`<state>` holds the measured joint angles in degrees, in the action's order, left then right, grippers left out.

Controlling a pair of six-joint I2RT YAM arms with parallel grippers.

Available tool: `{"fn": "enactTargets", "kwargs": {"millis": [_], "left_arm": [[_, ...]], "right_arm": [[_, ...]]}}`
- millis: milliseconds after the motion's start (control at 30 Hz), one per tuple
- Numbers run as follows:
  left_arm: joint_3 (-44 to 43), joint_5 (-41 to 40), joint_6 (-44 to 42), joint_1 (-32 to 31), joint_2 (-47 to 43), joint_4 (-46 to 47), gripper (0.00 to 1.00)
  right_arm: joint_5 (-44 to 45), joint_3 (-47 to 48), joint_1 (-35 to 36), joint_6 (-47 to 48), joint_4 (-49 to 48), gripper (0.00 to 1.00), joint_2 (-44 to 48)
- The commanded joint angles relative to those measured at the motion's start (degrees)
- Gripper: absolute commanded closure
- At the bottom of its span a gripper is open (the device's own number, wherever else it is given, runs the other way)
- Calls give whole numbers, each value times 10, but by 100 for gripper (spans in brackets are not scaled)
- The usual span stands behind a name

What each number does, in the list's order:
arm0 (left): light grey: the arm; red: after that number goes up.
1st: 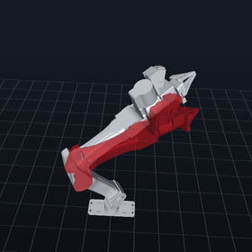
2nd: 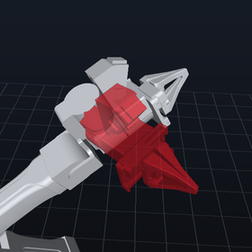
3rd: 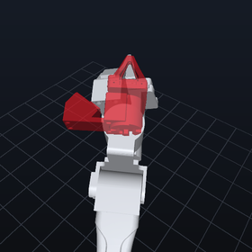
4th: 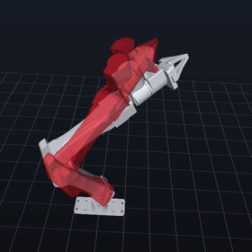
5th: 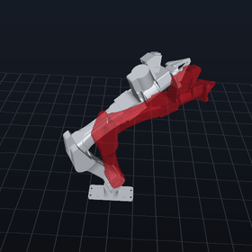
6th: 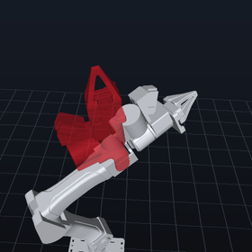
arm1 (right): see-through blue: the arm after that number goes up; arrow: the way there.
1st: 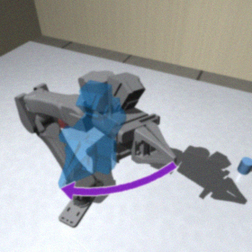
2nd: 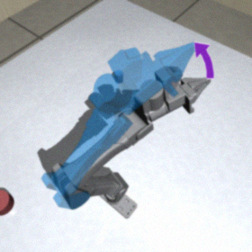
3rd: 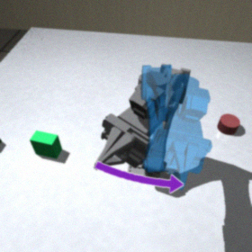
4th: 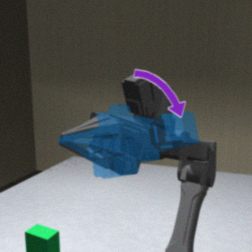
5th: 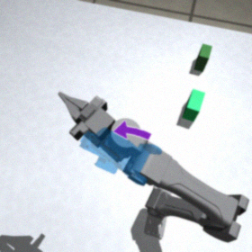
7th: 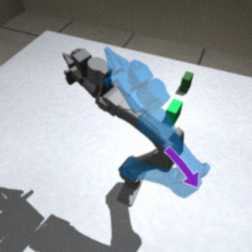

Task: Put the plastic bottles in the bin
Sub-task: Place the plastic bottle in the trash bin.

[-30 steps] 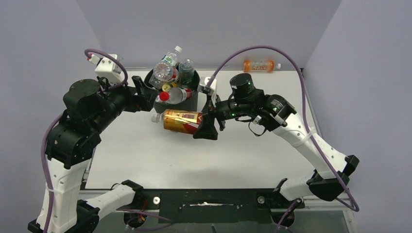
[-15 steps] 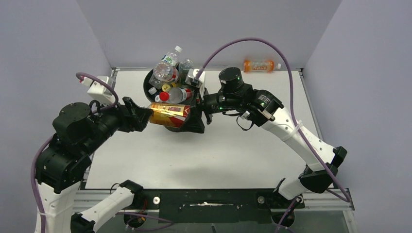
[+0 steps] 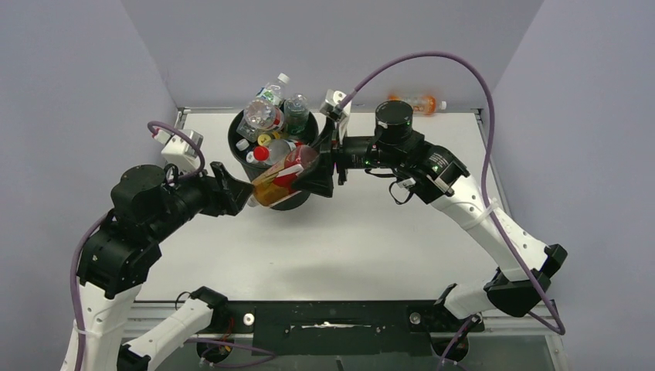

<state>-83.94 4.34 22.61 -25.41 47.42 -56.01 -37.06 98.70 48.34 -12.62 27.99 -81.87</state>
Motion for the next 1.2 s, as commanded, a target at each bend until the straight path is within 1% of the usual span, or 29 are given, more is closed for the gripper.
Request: {"fn": "enactTargets", "kwargs": {"millis": [0,133,267,333,400,600,867,1167], "left_arm": [[22,44,12,0,-3,25,34],[14,31,5,0,-3,18,33],[-2,24,-6,0,6,5,30],[-8,6,-9,0,6,-2,25],[-16,-9,-8,-1,3,-5,17],[-44,-33,-14,-1,8,-28,15],[-56,-47,-16,-1,11,-43,15],[-54,-48,-14,-1,11,-44,14]], "right_arm": [[-50,-12,-25,-52,-154,42,47],[-47,-10,-51,-46,-140,42,52],[-15,5,-100,-24,-97,42,63],[12,32,-118,3,-56,42,62],[43,60,-127,28,-18,42,60],[147,111,-131,87,54,41,39],[220,114,-130,122,55,42,-16],[219,127,-130,133,31,42,-81]]}}
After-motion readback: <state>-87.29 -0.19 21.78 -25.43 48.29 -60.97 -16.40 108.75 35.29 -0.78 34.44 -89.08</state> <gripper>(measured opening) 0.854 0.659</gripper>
